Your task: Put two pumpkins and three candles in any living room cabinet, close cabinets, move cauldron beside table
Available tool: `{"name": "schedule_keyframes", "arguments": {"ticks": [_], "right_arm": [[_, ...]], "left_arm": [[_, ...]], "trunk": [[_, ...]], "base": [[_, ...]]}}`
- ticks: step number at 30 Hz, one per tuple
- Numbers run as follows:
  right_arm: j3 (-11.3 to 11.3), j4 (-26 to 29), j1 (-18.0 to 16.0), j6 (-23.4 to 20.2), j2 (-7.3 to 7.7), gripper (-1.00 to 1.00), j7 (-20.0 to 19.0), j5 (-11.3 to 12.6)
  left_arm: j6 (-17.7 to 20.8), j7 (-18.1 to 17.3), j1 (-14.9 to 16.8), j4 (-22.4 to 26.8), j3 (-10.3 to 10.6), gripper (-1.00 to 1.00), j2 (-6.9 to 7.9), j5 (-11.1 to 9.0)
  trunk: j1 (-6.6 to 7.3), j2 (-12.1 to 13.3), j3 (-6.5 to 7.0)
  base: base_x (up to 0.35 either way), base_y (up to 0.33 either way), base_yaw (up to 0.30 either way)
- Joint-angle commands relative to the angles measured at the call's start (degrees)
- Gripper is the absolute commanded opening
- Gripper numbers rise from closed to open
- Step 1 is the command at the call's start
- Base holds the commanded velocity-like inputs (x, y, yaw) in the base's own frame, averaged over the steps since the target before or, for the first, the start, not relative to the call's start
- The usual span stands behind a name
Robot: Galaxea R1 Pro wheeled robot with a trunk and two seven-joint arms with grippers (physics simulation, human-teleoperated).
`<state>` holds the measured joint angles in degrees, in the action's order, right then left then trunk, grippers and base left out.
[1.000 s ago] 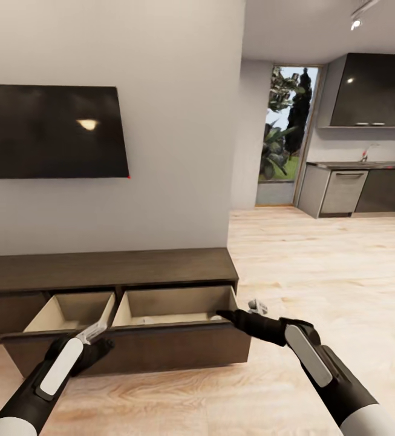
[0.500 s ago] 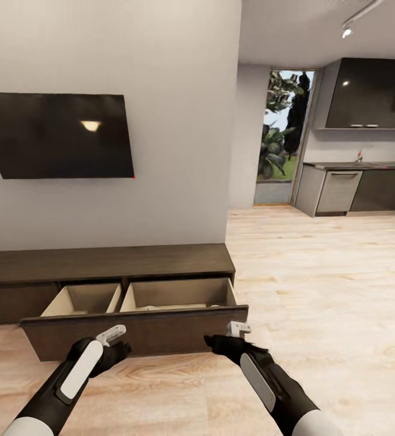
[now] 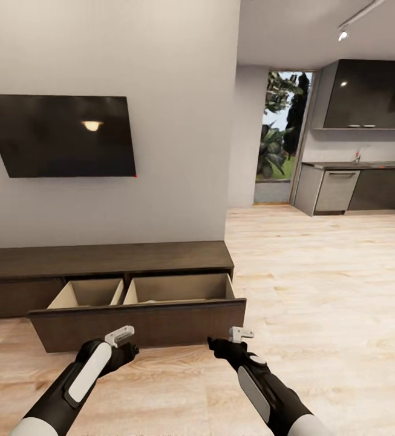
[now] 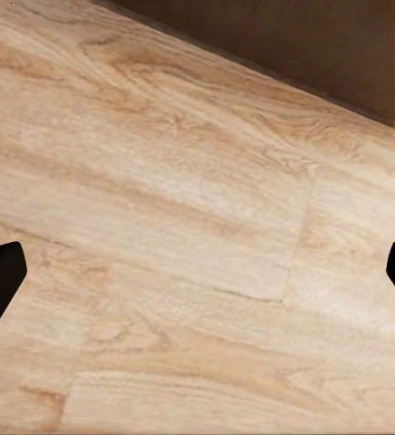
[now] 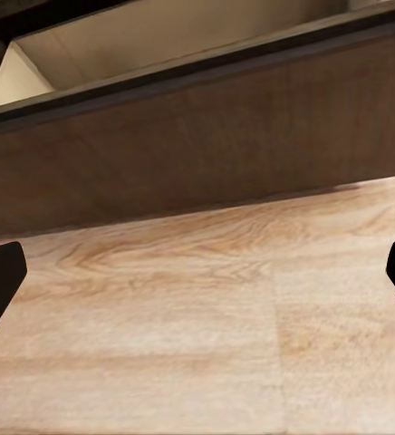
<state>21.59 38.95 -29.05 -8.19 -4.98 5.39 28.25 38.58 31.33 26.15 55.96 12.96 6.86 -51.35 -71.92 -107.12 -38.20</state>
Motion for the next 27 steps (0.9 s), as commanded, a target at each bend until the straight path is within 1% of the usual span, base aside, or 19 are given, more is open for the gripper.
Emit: {"name": "schedule_keyframes", "arguments": {"ticks": [1, 3, 5, 8, 10, 12, 13, 15, 16, 17, 18, 20, 22, 23, 24, 25, 27], "right_arm": [[0.3, 0.0, 0.0, 0.0, 0.01, 1.0, 0.5, 0.5], [0.3, -0.1, 0.0, 0.2, -0.01, 1.0, 0.5, 0.4], [0.9, -0.1, 0.0, 0.3, 0.0, 1.0, 0.5, 0.4], [1.9, -0.1, 0.0, 0.4, 0.04, 1.0, 0.5, 0.4], [2.3, -0.1, -0.1, 0.5, 0.05, 1.0, 0.5, 0.4], [2.4, -0.1, -0.1, 0.5, 0.06, 1.0, 0.5, 0.4], [2.4, -0.1, -0.1, 0.5, 0.06, 1.0, 0.5, 0.4], [2.5, 0.0, -0.1, 0.6, 0.06, 1.0, 0.5, 0.4], [2.6, -0.1, -0.1, 0.5, 0.06, 1.0, 0.5, 0.4], [2.6, -0.1, -0.1, 0.5, 0.06, 1.0, 0.5, 0.4], [2.6, -0.1, -0.1, 0.4, 0.06, 1.0, 0.4, 0.4], [2.6, -0.1, -0.1, 0.4, 0.06, 1.0, 0.4, 0.4], [2.7, -0.1, -0.1, 0.4, 0.06, 1.0, 0.3, 0.3], [3.5, 0.0, -0.1, 0.5, 0.06, 1.0, 0.2, 0.3], [4.6, -0.1, -0.1, 0.8, 0.06, 1.0, 0.3, 0.3], [5.4, -0.1, -0.1, 1.4, 0.06, 1.0, 0.3, 0.4], [6.2, -0.2, -0.1, 2.8, 0.06, 1.0, 0.4, 0.4]], "left_arm": [[-0.4, 0.6, 0.0, 0.1, 0.3, 1.0, 0.09, -0.6], [-1.5, 0.6, 0.0, 0.1, 0.4, 1.0, 0.15, -0.6], [-2.0, 0.6, 0.0, 0.2, 0.6, 1.0, 0.12, -0.6], [-2.8, 0.6, 0.0, 0.2, 1.1, 1.0, 0.19, -0.6], [-4.3, 0.6, 0.0, 0.2, 1.6, 1.0, 0.3, -0.6], [-6.9, 0.6, 0.0, 0.1, 2.8, 1.0, 0.43, -0.6], [-7.4, 0.6, 0.0, 0.1, 3.2, 1.0, 0.47, -0.5], [-9.3, 0.6, 0.0, -0.1, 5.4, 1.0, 0.61, -0.5], [-10.0, 0.6, 0.0, -0.2, 6.2, 1.0, 0.66, -0.5], [-10.4, 0.6, 0.0, -0.2, 6.6, 1.0, 0.68, -0.5], [-11.5, 0.6, 0.0, -0.2, 7.5, 1.0, 0.73, -0.5], [-13.1, 0.6, 0.0, -0.2, 8.5, 1.0, 0.79, -0.5], [-13.8, 0.6, 0.0, -0.2, 9.0, 1.0, 0.83, -0.4], [-14.1, 0.6, 0.0, -0.2, 9.4, 1.0, 0.85, -0.3], [-14.3, 0.6, 0.0, -0.2, 10.1, 1.0, 0.8, 1.0], [-14.5, 0.5, 0.0, -0.3, 10.5, 1.0, 0.67, 2.9], [-16.9, 0.4, -0.1, -0.4, 10.9, 1.0, 0.32, 7.1]], "trunk": [[0.01, 0.0, -0.06], [0.01, 0.0, -0.06], [0.01, 0.0, -0.06], [-0.65, -1.2, -0.6], [-1.09, -2.0, -0.96], [-1.53, -2.8, -1.32], [-1.75, -3.2, -1.5], [-2.19, -4.0, -1.86], [-2.41, -4.4, -2.04], [-2.63, -4.8, -2.22], [-2.85, -5.2, -2.4], [-3.29, -6.0, -2.75], [-3.73, -6.9, -3.11], [-3.95, -7.3, -3.29], [-3.95, -7.3, -3.29], [-3.95, -7.3, -3.29], [-3.95, -7.3, -3.29]], "base": [[-0.021, 0.0, 0.0], [-0.009, 0.0, 0.0], [-0.004, 0.0, 0.0], [-0.001, 0.0, 0.0], [0.0, 0.0, 0.0], [0.0, 0.0, 0.0], [0.0, 0.0, 0.0], [0.0, 0.0, 0.0], [0.0, 0.0, 0.0], [0.0, 0.0, 0.0], [0.0, 0.0, 0.0], [0.0, 0.0, 0.0], [0.0, 0.0, 0.0], [0.0, 0.0, 0.0], [0.0, 0.0, 0.0], [0.0, 0.0, 0.0], [0.0, 0.0, 0.0]]}}
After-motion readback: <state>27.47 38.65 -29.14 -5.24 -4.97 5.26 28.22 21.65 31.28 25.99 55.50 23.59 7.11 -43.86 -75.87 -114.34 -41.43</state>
